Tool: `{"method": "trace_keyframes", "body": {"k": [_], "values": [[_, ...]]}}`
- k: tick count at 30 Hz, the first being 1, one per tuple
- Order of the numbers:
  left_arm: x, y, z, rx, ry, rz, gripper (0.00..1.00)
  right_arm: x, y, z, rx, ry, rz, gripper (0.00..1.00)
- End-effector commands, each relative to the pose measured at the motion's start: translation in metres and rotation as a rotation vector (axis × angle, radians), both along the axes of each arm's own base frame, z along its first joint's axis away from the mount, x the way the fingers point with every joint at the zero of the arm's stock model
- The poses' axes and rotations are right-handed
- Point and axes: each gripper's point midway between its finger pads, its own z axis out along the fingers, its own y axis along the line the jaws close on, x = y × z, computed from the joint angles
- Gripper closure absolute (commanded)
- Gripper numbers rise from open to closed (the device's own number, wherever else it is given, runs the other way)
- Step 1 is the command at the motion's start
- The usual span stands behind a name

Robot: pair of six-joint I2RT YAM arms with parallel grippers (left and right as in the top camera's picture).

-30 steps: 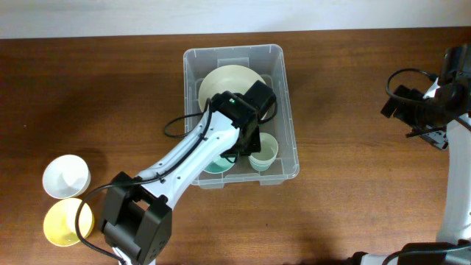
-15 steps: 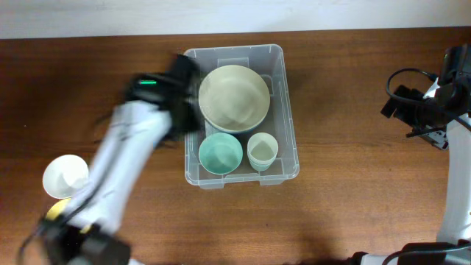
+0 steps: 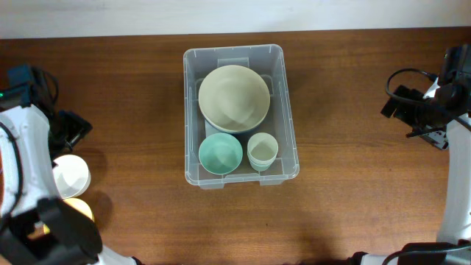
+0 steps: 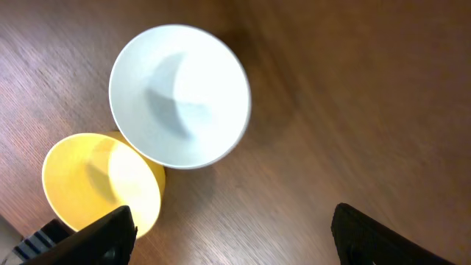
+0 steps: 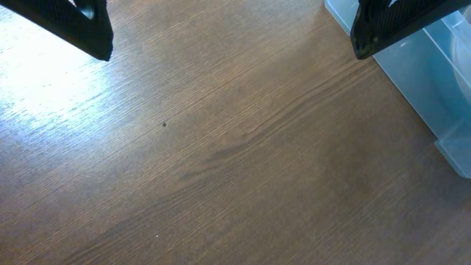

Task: Pack container
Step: 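Move the left gripper back and grasp the white bowl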

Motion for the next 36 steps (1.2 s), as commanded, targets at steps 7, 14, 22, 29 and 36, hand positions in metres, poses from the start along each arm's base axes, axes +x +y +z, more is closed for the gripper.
{"method": "trace_keyframes", "body": {"k": [7, 14, 22, 29, 36], "values": [[0.004, 0.009, -0.092, -0.105, 0.201, -0.036, 0.21, 0.0, 0.0, -0.003, 0.002, 0.007, 0.005, 0.01], [0.008, 0.012, -0.101, -0.099, 0.197, -0.036, 0.51, 0.0, 0.0, -0.003, 0.002, 0.007, 0.005, 0.01], [0.01, 0.012, -0.111, -0.108, 0.207, -0.036, 0.5, 0.0, 0.0, -0.003, 0.002, 0.007, 0.005, 0.01], [0.01, 0.011, -0.123, -0.121, 0.227, -0.036, 0.64, 0.0, 0.0, -0.003, 0.002, 0.007, 0.005, 0.01], [0.019, 0.015, -0.125, -0.104, 0.192, -0.037, 0.87, 0.0, 0.0, -0.003, 0.002, 0.007, 0.005, 0.01]]}}
